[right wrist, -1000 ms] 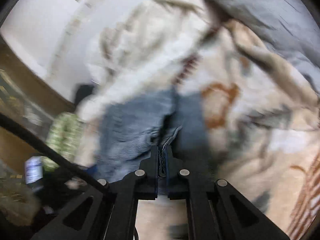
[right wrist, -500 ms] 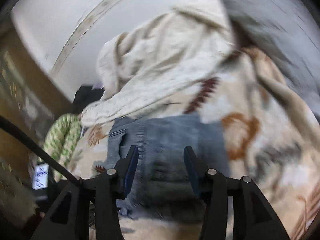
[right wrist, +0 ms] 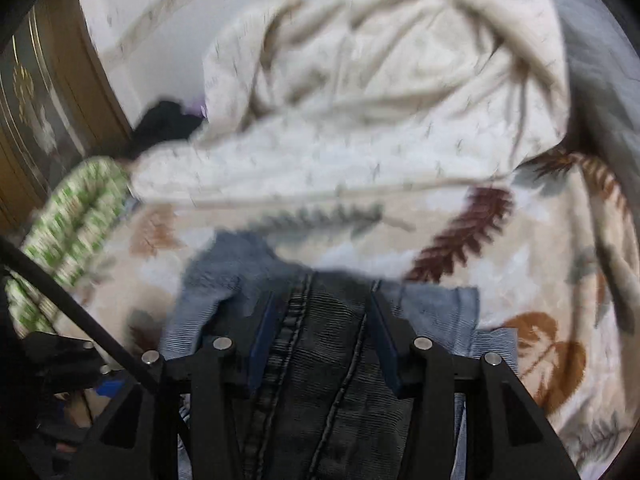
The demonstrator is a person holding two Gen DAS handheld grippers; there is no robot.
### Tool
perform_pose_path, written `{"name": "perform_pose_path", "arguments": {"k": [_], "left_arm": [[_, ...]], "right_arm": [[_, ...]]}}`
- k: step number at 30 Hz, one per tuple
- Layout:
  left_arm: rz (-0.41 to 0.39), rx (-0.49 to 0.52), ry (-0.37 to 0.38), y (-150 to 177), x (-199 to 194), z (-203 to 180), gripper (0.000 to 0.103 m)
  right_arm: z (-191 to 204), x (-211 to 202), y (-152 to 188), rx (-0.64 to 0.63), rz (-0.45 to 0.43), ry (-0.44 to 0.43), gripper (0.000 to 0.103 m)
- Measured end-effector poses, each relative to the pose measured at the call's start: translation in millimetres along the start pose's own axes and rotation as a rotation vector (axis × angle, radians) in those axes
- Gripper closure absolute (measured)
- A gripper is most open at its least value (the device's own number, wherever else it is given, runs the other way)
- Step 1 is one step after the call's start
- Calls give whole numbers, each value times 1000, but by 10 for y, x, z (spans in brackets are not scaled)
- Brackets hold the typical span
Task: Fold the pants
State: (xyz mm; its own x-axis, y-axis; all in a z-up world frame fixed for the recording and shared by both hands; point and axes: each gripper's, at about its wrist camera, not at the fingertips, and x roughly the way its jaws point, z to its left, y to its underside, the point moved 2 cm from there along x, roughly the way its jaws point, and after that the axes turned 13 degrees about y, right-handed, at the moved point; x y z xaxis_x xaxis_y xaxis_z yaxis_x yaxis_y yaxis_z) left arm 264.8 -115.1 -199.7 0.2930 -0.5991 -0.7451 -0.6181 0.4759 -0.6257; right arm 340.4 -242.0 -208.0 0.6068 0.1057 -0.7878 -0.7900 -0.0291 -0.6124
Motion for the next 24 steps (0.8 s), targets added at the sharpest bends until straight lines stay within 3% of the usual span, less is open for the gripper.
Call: {"name": "perform_pose_path", "arguments": {"k": [2,7,15,21,24], "left_arm": [[17,15,-6,14,61,-19,85],[69,-18,-23,115,244,44,84],[52,-32,-68,210,338,32,84],[5,-62,-52,150,88,77,80],[-14,-44,-46,138,-61,3,79]], "right_arm": [[-49,123,84,-4,46,30,55],[-209,211,255,62,121,5,45],[-249,236,394,105,50,9,42],[-358,-121,506,201,-11,-4,36],[-344,-381,584,164,-39,33,36]]}}
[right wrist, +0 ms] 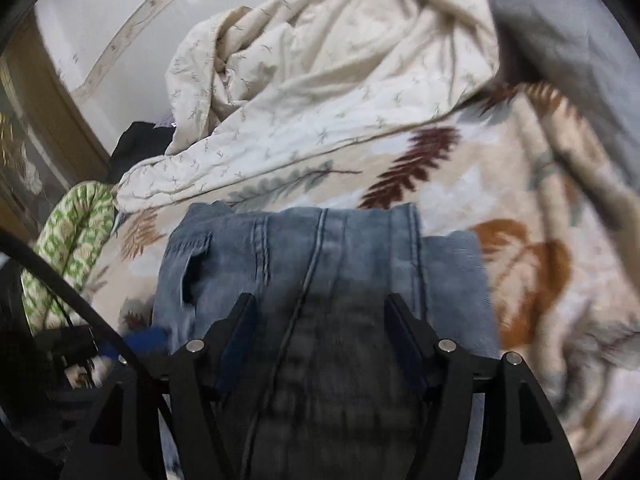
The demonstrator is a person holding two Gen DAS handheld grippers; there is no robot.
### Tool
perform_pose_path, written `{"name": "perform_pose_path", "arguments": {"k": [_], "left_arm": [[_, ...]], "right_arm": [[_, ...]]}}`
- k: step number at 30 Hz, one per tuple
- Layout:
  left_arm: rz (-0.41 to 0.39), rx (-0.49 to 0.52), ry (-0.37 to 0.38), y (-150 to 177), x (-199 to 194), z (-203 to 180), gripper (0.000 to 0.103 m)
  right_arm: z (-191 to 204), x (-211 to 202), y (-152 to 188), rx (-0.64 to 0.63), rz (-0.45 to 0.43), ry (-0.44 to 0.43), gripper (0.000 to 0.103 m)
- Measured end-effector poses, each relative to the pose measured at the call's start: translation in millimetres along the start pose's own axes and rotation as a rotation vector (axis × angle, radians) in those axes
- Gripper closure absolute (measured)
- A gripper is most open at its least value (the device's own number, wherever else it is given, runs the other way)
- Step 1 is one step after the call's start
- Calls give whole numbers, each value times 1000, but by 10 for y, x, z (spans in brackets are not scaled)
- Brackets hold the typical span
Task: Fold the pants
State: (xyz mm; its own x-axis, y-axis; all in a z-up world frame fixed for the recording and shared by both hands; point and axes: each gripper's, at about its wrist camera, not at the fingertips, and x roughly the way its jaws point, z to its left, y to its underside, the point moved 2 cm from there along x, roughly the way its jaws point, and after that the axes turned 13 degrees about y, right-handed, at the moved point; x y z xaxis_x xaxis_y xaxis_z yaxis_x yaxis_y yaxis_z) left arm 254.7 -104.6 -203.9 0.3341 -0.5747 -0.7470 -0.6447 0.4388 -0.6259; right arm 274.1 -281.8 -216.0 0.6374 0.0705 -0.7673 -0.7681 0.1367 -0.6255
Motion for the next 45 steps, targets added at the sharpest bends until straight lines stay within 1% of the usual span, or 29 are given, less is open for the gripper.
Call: {"name": "perform_pose_path", "arguments": {"k": [3,6,8,10,14,17,25,27,28,31,34,36,40,45], "left_arm": [[4,0,23,62,-86,-72,79],[23,-23,36,171,-123,-90,79],[28,-32,35,246,-132,-111,79],[34,-11,18,298,-125,-147,78],[53,-3,18,367,-58,-145,78],[69,-8,16,398,35,-112,78],[70,7,-11,415,128,-113,77],[65,18,-23,422,129,-134,77],[65,18,-25,425,130,-133,77],[61,19,-30,429,135,-132,77],[58,19,-38,426,147,-142,77],[56,22,-43,430,155,-149,77],[43,7,-43,439,129,-146,77],[7,-17,-70,434,23,-181,77]], "right_arm": [[26,-195,94,-13,-22,7,36],[68,-375,219,-23,-31,9,37],[120,-475,311,-60,-39,43,36],[151,-515,390,-79,-36,53,36],[152,-380,477,-80,19,72,36],[152,-311,522,-84,43,75,36],[167,-208,571,-84,74,68,35],[180,-199,576,-83,78,65,33],[194,-192,585,-87,81,62,31],[252,-162,610,-121,74,86,29],[224,-142,609,-95,80,64,28],[229,-137,605,-106,79,62,27],[243,-143,599,-114,72,64,26],[257,-261,574,-132,55,72,26]]}}
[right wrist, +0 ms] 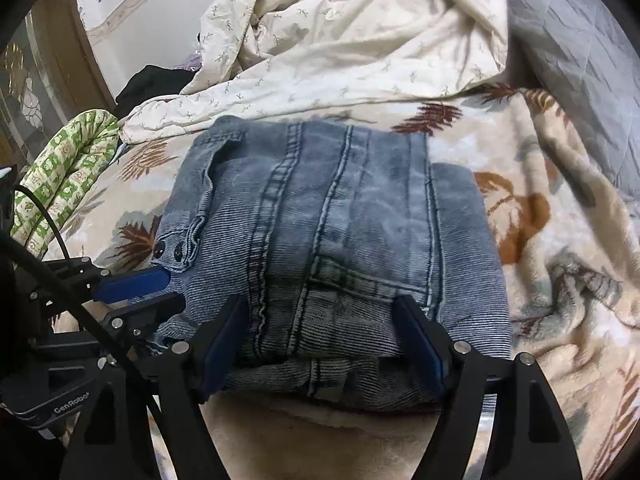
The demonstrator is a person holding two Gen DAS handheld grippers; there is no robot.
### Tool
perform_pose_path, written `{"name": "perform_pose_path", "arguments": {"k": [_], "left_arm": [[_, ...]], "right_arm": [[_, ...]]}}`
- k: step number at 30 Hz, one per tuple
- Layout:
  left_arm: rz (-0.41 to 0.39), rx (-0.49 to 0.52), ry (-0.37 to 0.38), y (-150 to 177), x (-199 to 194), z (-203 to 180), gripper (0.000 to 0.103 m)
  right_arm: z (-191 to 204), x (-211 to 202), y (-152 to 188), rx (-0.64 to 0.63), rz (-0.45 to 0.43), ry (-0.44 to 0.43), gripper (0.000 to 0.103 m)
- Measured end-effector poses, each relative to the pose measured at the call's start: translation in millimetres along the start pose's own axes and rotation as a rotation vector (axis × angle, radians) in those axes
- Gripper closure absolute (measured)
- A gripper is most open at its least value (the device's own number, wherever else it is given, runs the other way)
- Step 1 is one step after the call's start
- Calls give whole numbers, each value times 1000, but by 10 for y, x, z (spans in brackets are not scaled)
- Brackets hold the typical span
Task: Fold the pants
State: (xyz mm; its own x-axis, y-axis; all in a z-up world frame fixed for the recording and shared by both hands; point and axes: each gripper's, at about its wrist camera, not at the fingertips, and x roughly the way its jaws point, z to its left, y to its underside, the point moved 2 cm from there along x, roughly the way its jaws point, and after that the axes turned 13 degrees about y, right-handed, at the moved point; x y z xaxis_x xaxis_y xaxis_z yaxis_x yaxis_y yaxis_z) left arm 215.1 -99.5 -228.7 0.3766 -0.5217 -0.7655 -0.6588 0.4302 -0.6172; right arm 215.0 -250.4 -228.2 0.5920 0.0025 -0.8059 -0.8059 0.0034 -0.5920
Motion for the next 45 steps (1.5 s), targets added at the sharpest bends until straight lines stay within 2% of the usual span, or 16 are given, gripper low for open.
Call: {"name": "perform_pose_path", "arguments": {"k": [4,8,12,16,23,26,29,33,38,45], "left_arm": [[-33,13,-50,-12,-174,-86,77],[-59,1,-77,0,-331,-173,75],[-110,26,-116,56,-578,-344,49],[-161,71,-161,126,-815,-512,47],[-224,61,-215,232,-1082,-568,38],[-252,59,-252,234,-1143,-544,27],[-288,48,-285,219,-1203,-492,23],[-328,22,-340,182,-1267,-392,5],[-341,-13,-357,165,-1302,-295,2],[-305,-113,-368,157,-1277,-93,1]], "right_arm": [[-108,-214,-36,57,-15,-21,26],[-180,-433,-67,69,-66,27,26],[-267,-643,-69,131,-105,31,26],[-309,-908,30,171,-162,49,26],[-437,-1323,273,237,-249,74,26],[-469,-1489,355,243,-301,119,26],[-477,-1560,377,244,-338,131,26],[-465,-1559,366,253,-362,147,26],[-345,-1495,347,217,-374,167,26],[-185,-1452,351,168,-385,155,26]]}}
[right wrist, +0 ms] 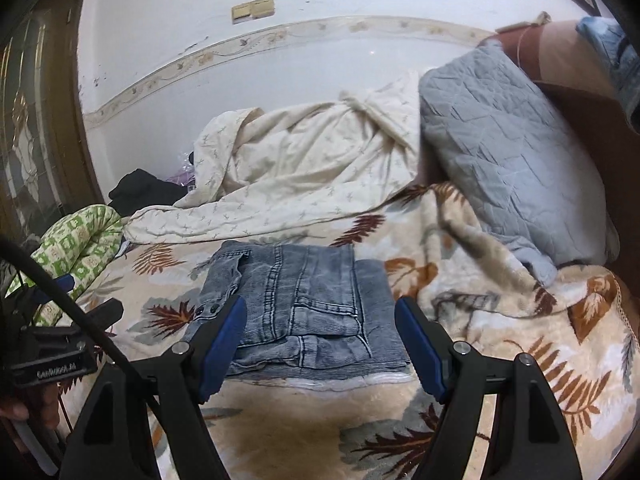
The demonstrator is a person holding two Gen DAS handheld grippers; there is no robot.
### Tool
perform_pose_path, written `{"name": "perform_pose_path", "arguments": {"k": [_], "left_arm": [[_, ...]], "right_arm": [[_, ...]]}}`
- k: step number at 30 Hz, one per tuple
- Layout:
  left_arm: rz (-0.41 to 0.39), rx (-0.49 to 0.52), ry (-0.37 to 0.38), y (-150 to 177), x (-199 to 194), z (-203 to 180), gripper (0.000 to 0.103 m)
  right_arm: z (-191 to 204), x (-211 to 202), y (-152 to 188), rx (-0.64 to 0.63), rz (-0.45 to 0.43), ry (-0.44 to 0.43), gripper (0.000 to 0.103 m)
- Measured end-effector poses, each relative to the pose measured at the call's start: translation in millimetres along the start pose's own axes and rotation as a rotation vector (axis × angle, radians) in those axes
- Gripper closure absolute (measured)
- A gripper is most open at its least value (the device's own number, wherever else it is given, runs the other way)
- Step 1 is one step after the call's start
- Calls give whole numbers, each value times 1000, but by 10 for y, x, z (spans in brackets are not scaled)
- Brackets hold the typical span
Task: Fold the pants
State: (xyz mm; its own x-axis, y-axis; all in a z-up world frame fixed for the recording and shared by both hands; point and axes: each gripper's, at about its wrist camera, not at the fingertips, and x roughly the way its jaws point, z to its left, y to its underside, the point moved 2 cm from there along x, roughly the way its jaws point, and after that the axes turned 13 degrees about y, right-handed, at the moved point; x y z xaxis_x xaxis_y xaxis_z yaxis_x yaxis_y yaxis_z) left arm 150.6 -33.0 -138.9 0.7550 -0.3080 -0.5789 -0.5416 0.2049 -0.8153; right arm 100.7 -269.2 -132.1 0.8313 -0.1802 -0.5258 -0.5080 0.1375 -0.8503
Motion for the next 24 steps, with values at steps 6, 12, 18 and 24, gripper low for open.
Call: {"name": "perform_pose_path", "arguments": {"k": [6,12,18,24], "left_arm": [[8,-23,-18,31,46,74,1],[11,-37,-21,31,59,112,1],[12,-38,-30,33,59,124,1],[10,-53,-34,30,49,155,1]], "right_arm": [[40,38,16,-1,8,-14,26],[57,52,35,-10,10,-10,26],[86,57,46,-24,8,-5,26],[71,63,44,-20,11,-5,26]]}}
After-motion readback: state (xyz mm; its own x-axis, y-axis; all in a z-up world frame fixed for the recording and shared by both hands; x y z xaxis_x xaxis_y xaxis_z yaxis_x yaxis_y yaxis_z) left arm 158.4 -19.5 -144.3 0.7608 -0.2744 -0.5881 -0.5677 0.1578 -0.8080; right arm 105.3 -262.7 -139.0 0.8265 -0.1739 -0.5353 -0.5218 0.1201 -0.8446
